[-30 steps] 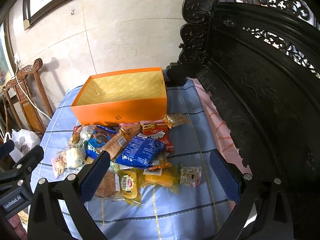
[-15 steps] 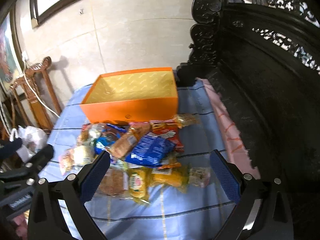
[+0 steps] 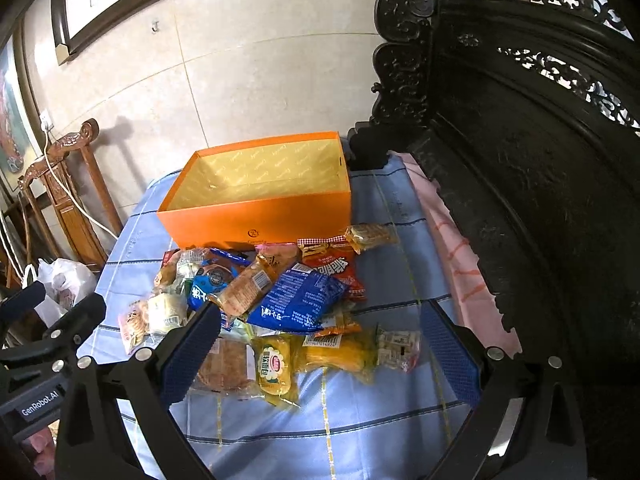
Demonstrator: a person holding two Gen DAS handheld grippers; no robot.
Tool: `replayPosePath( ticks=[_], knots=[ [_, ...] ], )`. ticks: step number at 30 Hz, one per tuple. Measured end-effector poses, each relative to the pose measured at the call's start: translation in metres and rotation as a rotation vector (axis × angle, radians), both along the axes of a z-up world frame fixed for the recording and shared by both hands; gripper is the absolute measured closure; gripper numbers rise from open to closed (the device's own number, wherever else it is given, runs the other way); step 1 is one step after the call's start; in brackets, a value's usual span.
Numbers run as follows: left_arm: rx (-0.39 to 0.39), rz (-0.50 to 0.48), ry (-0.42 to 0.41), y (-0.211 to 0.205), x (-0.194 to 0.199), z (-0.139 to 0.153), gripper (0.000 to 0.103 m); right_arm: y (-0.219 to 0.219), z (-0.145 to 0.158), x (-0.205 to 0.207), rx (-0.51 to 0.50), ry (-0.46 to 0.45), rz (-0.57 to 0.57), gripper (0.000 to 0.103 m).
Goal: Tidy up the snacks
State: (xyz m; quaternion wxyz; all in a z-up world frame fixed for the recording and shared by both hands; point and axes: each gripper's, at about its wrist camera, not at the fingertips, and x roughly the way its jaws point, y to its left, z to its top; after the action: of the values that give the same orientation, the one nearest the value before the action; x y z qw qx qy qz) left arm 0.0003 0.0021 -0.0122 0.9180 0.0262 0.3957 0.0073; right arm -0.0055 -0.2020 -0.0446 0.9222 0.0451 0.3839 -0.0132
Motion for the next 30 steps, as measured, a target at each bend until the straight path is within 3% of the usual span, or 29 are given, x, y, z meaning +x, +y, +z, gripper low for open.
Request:
replayPosePath(
  ticks=[15,20,24,30],
  knots=[
    [0.014,0.012,0.031,0.004,0.007,-0.008,0.004,0.003,-0.011,0.010,-0.018,0.042,0.012,0.003],
    [-0.007,0.014,0.036,0.011,0.015,-0.019,0.004,-0.009,-0.021,0.020,-0.018,-0.002,-0.023,0.003],
    [-0.118,0.018,0.027,0.032,0.018,-0.032,0.004,-0.025,-0.069,0.058,-0.016,0.058,-0.021,0.003],
    [-0.040,0.095,0.092,0.057,0.036,-0.071,0.004,-0.021,-0.134,0.119,0.088,0.146,-0.015,0.003]
  ],
)
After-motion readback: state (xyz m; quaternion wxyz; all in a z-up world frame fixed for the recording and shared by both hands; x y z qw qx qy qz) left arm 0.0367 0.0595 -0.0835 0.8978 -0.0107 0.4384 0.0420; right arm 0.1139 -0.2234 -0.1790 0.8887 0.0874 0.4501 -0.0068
